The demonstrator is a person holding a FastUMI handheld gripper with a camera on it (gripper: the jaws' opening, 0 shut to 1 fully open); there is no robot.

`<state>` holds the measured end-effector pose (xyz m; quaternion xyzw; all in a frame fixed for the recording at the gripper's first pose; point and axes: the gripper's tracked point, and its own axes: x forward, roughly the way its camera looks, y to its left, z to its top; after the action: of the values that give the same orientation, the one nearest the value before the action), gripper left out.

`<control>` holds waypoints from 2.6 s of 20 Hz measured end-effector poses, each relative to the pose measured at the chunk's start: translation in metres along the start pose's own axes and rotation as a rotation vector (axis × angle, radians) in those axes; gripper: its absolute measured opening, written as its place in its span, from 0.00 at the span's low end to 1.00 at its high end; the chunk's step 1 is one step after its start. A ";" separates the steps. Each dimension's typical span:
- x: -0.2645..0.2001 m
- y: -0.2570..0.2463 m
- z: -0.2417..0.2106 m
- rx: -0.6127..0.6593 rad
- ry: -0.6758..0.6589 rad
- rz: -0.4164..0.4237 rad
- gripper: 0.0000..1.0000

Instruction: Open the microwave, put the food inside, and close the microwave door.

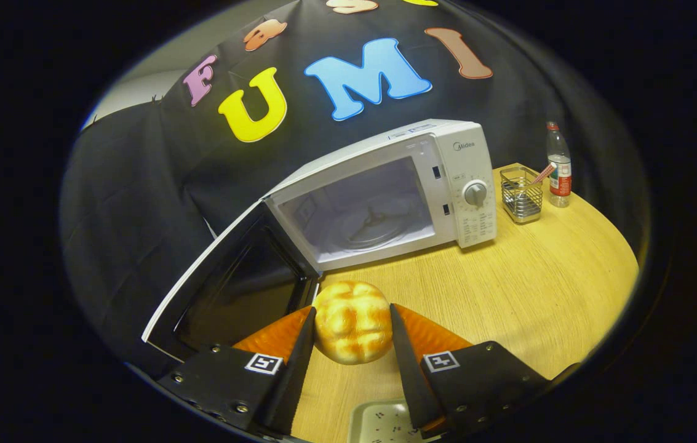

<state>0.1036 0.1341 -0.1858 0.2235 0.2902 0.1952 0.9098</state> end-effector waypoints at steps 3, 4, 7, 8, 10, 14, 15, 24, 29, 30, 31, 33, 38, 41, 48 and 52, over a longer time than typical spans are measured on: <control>0.030 0.006 0.020 0.043 -0.042 0.029 0.69; 0.039 0.006 0.026 0.046 -0.056 0.031 0.69; 0.066 0.010 0.041 0.058 -0.097 0.043 0.68; 0.076 0.010 0.044 0.071 -0.105 0.049 0.69; 0.095 0.007 0.050 0.103 -0.116 0.050 0.68; 0.125 0.006 0.063 0.157 -0.164 0.063 0.68; 0.132 0.007 0.069 0.160 -0.192 0.069 0.68; 0.198 -0.011 0.077 0.257 -0.241 0.038 0.68; 0.219 -0.024 0.075 0.250 -0.245 0.004 0.68; 0.224 -0.025 0.074 0.244 -0.244 0.003 0.68; 0.228 -0.027 0.074 0.239 -0.244 -0.002 0.68; 0.236 -0.032 0.076 0.225 -0.261 -0.026 0.68; 0.256 -0.040 0.081 0.230 -0.268 -0.058 0.68; 0.262 -0.048 0.082 0.232 -0.267 -0.095 0.72; 0.254 -0.050 0.081 0.183 -0.269 -0.137 0.83; 0.252 -0.049 0.084 0.145 -0.289 -0.142 0.83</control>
<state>0.3569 0.1912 -0.2616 0.2930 0.1849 0.0748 0.9351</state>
